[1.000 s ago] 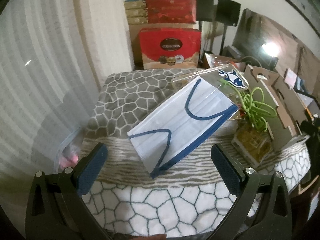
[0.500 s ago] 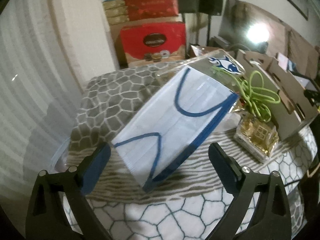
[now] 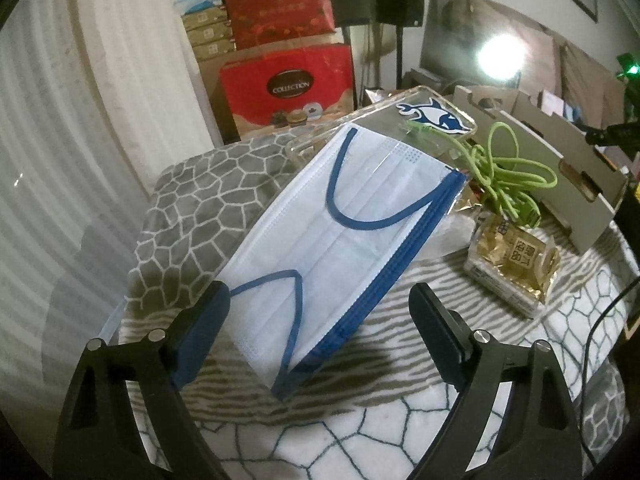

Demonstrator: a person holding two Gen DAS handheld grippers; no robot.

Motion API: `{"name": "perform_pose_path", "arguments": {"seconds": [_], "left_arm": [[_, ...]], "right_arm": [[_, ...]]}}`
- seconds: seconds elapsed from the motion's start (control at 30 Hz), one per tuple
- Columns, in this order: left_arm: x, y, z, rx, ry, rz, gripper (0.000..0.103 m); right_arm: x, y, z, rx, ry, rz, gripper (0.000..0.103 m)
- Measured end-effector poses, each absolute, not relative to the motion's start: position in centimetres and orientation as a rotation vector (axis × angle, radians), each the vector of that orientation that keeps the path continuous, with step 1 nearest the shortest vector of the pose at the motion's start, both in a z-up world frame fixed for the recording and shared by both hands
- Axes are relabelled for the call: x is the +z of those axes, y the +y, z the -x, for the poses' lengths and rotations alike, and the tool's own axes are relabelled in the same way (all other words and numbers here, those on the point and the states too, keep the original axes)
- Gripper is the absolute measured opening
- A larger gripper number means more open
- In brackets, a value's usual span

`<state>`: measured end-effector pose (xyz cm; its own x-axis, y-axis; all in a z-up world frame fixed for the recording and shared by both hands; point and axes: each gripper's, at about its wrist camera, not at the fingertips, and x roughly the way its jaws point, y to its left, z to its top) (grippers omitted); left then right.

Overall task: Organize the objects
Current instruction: 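Move the right tool to the cardboard box wall and close on it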

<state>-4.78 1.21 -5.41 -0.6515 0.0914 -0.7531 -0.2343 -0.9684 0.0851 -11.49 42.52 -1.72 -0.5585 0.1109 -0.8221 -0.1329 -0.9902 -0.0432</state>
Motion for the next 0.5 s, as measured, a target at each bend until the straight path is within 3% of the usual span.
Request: {"name": "perform_pose_path", "arguments": {"seconds": [0.17, 0.23, 0.33, 0.5], "left_arm": [[-5.5, 1.2, 4.8, 2.688, 0.272, 1.228, 0.090], [-5.7, 1.3, 4.9, 2.684, 0.271, 1.241, 0.079], [-5.7, 1.4, 5.1, 2.674, 0.260, 1.252, 0.071], [-5.7, 1.4, 5.0, 2.659, 0.255, 1.247, 0.064]], "right_arm": [[-3.4, 43.1, 10.9, 2.615, 0.039, 1.478, 0.032], [-4.1, 42.7, 10.7, 2.596, -0.004, 1.483, 0.032], [-4.1, 42.5, 10.3, 2.595, -0.016, 1.471, 0.024], [-3.7, 41.6, 9.0, 2.628, -0.008, 1.543, 0.013]]}}
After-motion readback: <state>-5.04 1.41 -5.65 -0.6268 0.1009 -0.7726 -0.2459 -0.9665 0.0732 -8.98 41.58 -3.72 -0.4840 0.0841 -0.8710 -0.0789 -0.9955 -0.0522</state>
